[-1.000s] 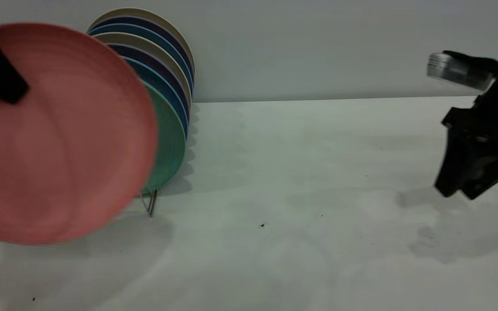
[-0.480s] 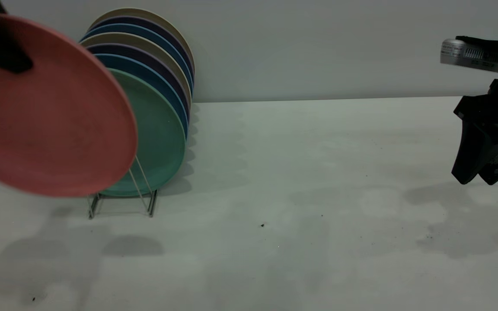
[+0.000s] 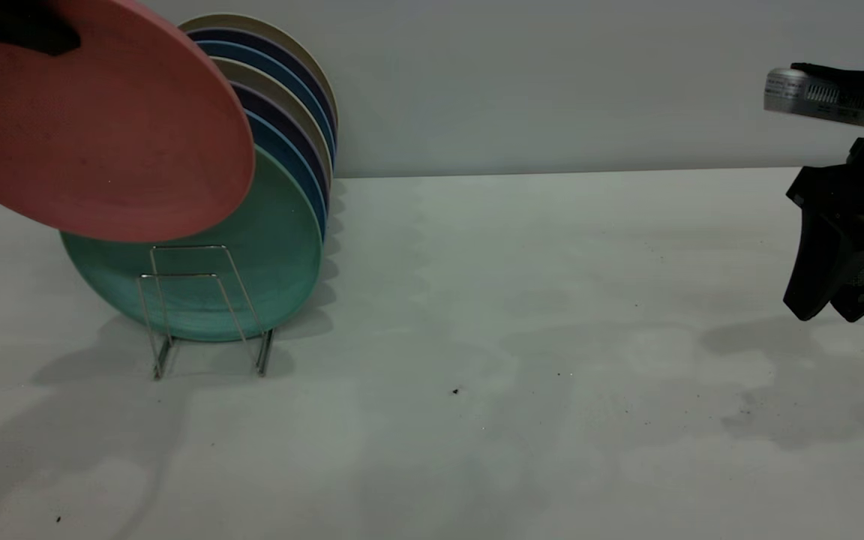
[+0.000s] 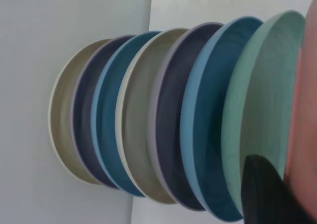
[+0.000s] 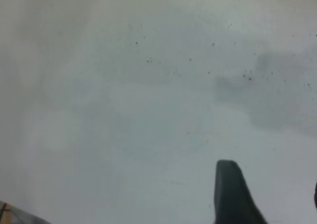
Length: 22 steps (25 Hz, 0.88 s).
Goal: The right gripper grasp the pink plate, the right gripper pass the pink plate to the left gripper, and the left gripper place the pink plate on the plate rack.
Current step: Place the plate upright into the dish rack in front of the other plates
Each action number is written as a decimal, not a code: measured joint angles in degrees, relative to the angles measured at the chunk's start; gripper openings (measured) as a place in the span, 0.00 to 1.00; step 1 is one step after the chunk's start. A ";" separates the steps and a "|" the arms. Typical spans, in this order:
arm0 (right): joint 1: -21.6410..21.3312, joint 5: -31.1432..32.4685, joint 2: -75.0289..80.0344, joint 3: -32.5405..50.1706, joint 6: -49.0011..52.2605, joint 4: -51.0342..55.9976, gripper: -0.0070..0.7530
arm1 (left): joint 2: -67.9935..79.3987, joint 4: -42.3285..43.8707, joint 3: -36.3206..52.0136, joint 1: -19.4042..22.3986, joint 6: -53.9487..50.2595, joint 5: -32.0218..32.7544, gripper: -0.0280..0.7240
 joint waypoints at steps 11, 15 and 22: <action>0.00 0.06 0.00 0.00 0.23 0.00 0.55 | 5.02 -0.17 0.00 0.00 1.39 -1.32 0.21; 0.00 0.10 0.00 0.00 0.23 0.00 0.55 | 6.22 -0.77 0.00 0.00 1.39 -1.93 0.21; 0.00 0.10 0.00 0.00 0.23 0.00 0.55 | 10.05 -4.16 0.00 0.00 1.45 -3.71 0.21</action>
